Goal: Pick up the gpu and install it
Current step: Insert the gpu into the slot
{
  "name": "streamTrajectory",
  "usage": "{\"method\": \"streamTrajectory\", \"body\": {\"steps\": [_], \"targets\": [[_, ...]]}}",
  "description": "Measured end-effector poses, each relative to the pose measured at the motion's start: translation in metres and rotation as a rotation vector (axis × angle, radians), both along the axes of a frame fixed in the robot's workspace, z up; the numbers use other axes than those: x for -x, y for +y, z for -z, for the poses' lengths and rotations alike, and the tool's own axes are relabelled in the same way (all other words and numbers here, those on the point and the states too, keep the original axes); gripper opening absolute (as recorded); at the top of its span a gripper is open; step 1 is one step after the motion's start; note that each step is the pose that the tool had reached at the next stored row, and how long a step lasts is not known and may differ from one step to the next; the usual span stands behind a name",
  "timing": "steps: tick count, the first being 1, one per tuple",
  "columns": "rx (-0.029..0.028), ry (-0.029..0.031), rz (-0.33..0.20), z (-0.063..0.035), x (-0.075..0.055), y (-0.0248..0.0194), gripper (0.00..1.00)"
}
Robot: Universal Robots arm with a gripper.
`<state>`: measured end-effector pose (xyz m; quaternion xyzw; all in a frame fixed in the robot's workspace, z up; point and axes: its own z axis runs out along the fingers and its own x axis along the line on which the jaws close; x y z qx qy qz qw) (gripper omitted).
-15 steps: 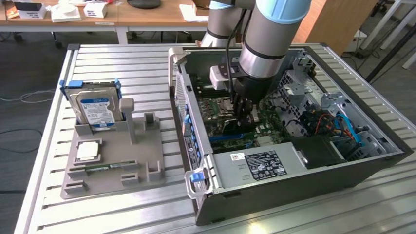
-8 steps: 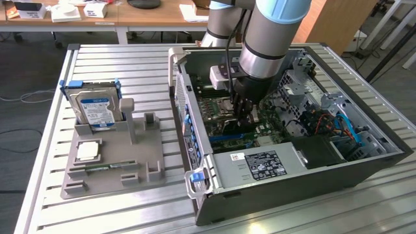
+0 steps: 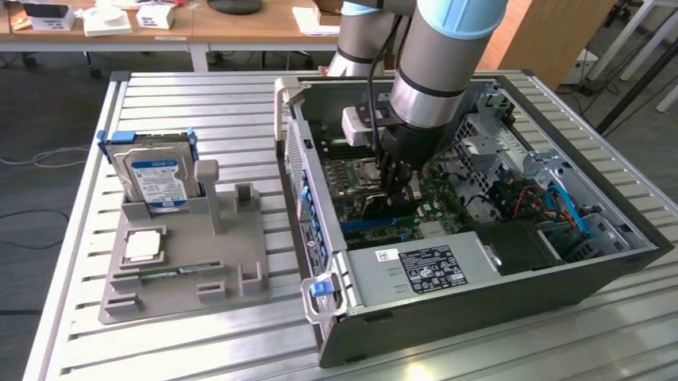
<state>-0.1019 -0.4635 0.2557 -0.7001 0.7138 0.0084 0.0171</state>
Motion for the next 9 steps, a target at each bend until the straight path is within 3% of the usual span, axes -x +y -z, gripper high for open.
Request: {"method": "streamTrajectory", "body": {"steps": [9], "targets": [[0.0000, 0.0000, 0.007, 0.0000, 0.0000, -0.0001, 0.27]]}}
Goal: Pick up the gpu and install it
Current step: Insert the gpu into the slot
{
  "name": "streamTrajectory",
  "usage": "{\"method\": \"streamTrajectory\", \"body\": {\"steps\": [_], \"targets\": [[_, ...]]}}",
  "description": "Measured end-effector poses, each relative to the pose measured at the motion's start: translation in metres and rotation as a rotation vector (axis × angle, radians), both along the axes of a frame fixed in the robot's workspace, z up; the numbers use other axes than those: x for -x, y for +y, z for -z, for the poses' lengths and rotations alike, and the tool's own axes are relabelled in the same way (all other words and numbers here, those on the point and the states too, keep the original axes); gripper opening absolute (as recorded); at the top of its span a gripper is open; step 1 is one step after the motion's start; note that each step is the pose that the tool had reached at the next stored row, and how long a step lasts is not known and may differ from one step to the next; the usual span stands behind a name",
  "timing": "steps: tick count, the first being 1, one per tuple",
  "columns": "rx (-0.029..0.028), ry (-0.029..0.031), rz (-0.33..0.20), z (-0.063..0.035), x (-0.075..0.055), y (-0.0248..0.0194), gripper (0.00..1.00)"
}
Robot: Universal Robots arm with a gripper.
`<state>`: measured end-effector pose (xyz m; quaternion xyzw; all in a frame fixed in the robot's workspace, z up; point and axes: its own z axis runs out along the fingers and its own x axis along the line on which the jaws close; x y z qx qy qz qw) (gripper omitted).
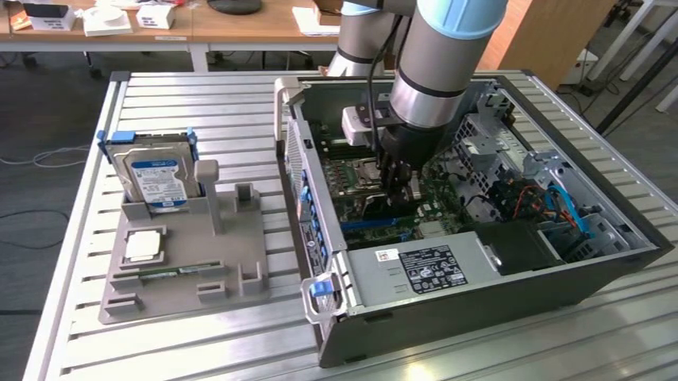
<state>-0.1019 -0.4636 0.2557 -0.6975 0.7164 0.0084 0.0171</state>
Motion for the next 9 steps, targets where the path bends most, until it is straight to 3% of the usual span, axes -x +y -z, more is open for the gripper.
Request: {"method": "streamTrajectory", "body": {"steps": [9], "targets": [[0.0000, -0.0001, 0.000, 0.0008, 0.0003, 0.0000, 0.27]]}}
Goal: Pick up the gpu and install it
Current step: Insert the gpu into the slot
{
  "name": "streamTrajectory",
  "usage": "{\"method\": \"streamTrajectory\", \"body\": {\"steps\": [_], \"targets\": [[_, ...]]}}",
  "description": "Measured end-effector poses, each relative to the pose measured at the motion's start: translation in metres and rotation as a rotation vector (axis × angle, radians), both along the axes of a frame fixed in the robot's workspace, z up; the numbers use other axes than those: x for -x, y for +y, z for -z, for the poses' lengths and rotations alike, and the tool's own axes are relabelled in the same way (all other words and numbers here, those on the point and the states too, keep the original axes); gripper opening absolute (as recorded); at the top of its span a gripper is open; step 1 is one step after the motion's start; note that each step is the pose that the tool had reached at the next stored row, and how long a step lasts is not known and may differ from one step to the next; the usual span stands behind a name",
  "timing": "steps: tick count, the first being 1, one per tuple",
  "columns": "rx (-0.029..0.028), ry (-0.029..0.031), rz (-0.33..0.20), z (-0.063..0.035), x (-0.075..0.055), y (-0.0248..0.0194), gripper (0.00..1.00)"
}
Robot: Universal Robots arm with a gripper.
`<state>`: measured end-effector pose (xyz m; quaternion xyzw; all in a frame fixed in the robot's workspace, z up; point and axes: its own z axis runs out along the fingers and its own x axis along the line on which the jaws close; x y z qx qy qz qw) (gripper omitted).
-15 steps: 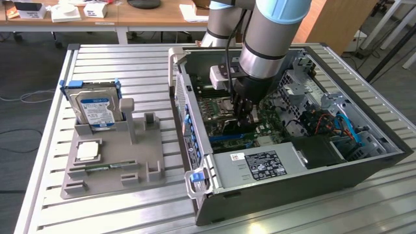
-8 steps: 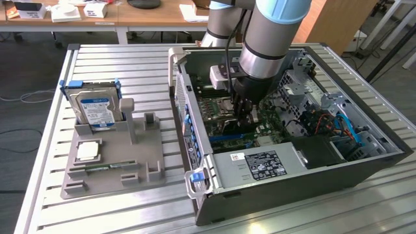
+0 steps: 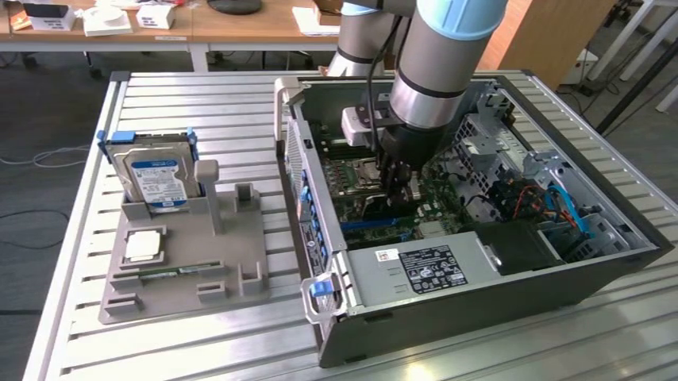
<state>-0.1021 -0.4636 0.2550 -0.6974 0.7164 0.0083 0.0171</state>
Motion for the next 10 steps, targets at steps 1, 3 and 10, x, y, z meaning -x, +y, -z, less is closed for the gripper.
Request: {"method": "streamTrajectory", "body": {"steps": [1, 3, 10], "targets": [[-0.0001, -0.0001, 0.000, 0.0002, 0.0001, -0.0001, 0.27], [-0.0002, -0.0001, 0.000, 0.0004, 0.0002, -0.0002, 0.27], [0.0001, 0.0001, 0.000, 0.0008, 0.0004, -0.0003, 0.27]]}}
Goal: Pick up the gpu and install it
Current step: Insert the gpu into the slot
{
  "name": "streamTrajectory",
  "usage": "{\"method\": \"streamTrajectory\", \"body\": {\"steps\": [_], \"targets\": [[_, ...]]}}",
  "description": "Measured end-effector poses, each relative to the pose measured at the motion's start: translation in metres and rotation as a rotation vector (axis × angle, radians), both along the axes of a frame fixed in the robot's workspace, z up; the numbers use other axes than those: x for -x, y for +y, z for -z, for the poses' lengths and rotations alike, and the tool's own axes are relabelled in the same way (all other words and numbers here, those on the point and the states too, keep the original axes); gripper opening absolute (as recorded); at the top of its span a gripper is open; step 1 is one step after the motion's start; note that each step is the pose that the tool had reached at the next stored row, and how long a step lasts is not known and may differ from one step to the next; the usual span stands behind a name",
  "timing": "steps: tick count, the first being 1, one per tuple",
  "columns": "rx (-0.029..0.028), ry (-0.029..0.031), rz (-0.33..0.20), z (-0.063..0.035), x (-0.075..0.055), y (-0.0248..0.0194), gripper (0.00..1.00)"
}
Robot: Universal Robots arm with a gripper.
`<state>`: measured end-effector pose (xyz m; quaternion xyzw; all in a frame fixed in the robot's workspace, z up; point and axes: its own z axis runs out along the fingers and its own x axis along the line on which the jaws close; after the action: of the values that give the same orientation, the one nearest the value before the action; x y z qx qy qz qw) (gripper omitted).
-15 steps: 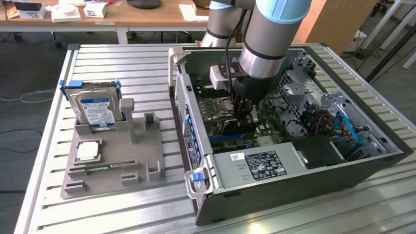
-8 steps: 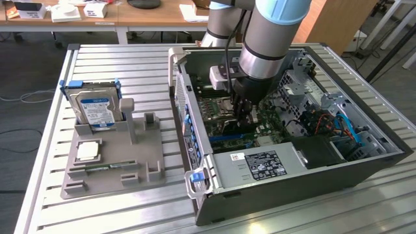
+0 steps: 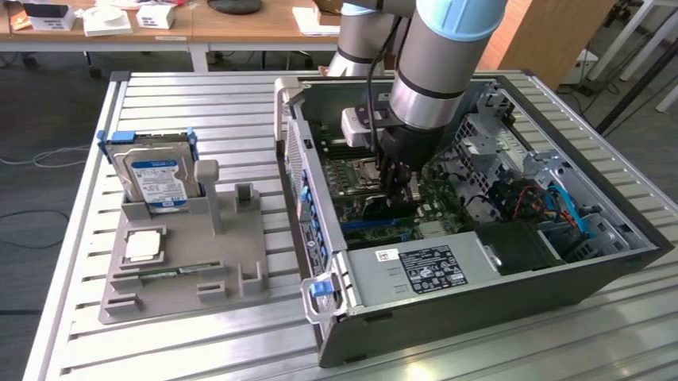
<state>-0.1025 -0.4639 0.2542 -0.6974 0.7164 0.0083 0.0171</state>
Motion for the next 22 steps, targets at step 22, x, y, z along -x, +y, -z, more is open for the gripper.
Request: {"method": "streamTrajectory", "body": {"steps": [22], "targets": [[0.0000, 0.0000, 0.000, 0.0019, 0.0000, 0.0000, 0.27]]}}
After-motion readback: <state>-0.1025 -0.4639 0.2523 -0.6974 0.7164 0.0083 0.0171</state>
